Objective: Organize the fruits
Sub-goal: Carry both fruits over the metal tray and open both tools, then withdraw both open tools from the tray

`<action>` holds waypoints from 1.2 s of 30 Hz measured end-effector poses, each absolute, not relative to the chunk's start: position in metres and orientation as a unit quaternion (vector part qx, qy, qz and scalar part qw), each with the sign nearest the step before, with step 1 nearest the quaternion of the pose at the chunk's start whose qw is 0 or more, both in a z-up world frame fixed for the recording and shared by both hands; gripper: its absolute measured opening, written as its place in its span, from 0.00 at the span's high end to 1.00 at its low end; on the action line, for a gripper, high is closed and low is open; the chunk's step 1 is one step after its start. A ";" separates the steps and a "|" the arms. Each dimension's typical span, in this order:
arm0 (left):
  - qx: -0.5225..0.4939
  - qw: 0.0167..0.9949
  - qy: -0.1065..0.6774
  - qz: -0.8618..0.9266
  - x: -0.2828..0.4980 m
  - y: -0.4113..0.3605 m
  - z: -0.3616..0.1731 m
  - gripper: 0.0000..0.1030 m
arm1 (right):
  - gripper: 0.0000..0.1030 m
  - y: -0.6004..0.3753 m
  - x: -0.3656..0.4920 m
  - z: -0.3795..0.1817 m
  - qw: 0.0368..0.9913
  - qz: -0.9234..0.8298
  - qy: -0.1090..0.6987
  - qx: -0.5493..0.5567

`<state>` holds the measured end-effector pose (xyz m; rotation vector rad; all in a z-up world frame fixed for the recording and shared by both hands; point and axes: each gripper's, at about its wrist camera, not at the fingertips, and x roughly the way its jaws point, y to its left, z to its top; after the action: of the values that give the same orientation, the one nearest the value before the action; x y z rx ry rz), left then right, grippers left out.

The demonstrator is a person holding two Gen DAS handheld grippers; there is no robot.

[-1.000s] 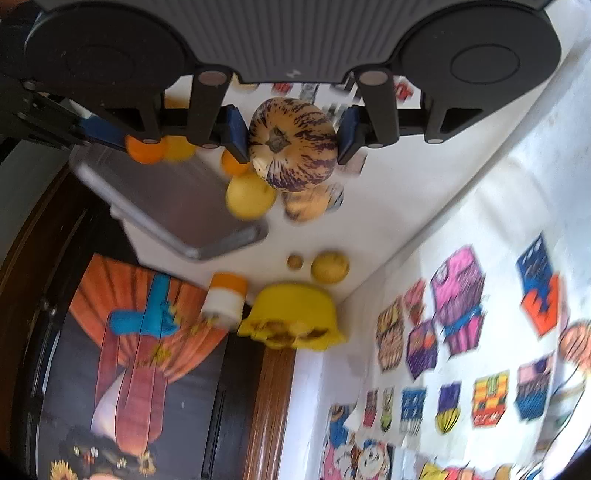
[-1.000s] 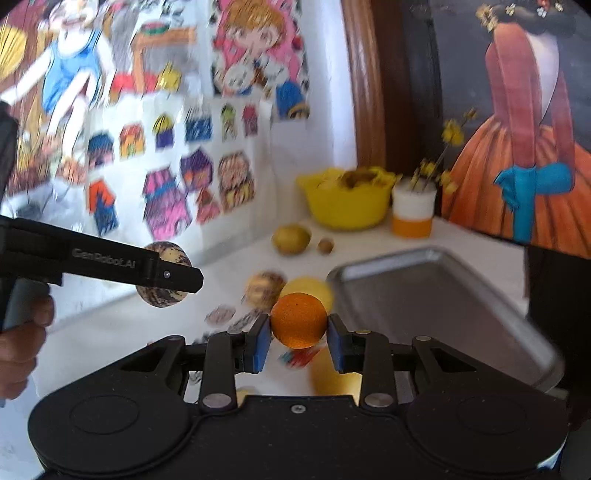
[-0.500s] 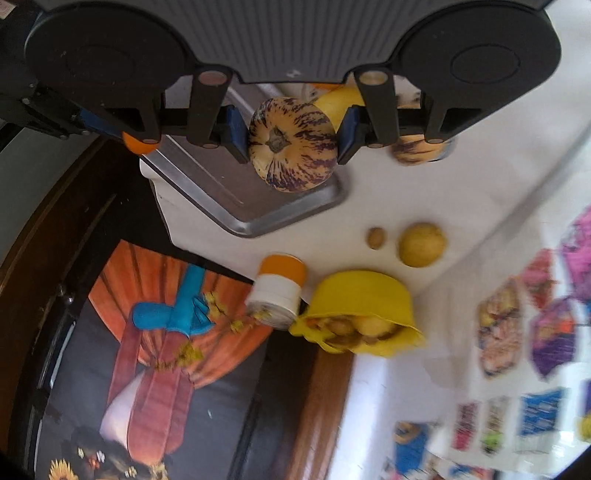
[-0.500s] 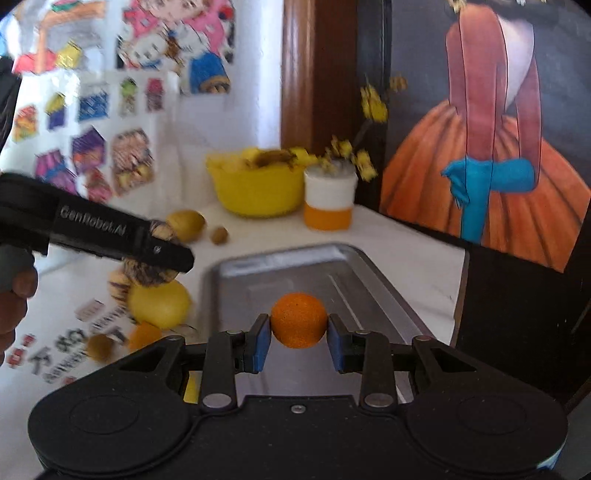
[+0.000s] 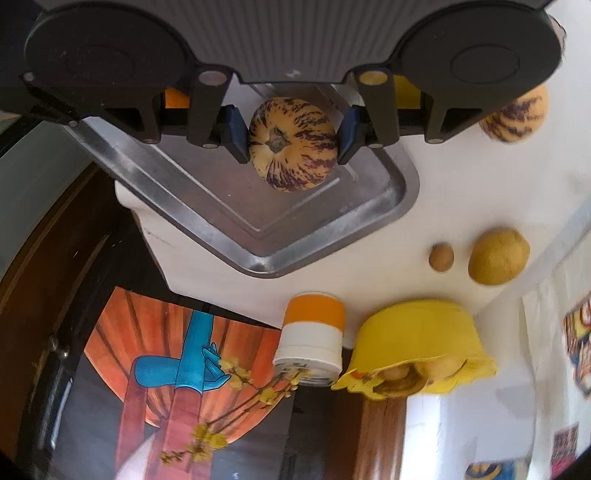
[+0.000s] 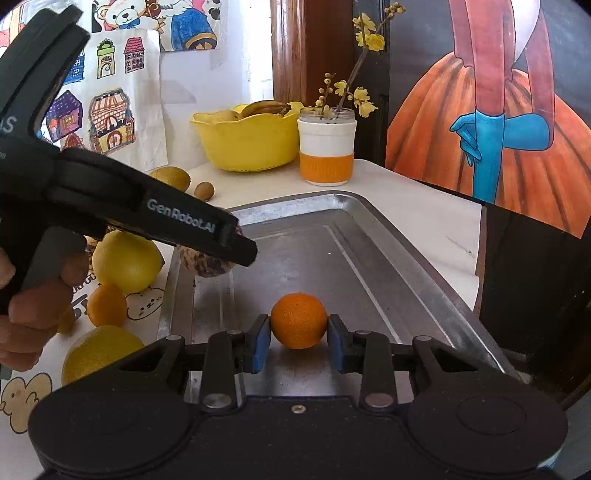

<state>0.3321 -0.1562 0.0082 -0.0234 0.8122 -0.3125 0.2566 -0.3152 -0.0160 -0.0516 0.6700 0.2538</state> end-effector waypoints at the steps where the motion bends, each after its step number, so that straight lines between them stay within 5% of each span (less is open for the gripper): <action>1: -0.012 0.905 0.397 -0.153 0.333 -0.156 0.008 0.48 | 0.66 -0.315 0.257 -0.016 0.936 0.124 0.327 -0.025; 9: 0.011 0.904 0.401 -0.151 0.336 -0.163 0.006 0.47 | 0.56 -0.315 0.256 -0.014 0.939 0.120 0.322 -0.023; 13: -0.007 0.905 0.398 -0.153 0.334 -0.158 0.010 0.30 | 0.41 -0.316 0.250 -0.010 0.941 0.113 0.318 -0.022; 23: -0.041 0.919 0.365 -0.144 0.312 -0.138 0.038 0.06 | 0.03 -0.318 0.222 0.017 0.954 0.091 0.284 -0.005; 36: -0.054 0.952 0.289 -0.089 0.248 -0.084 0.075 0.01 | 0.01 -0.293 0.170 0.057 0.967 0.092 0.238 -0.001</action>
<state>0.2479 -0.0840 0.0745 -0.1098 0.5868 -0.1809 0.1699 -0.2926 0.0569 -0.0019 0.4823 0.1864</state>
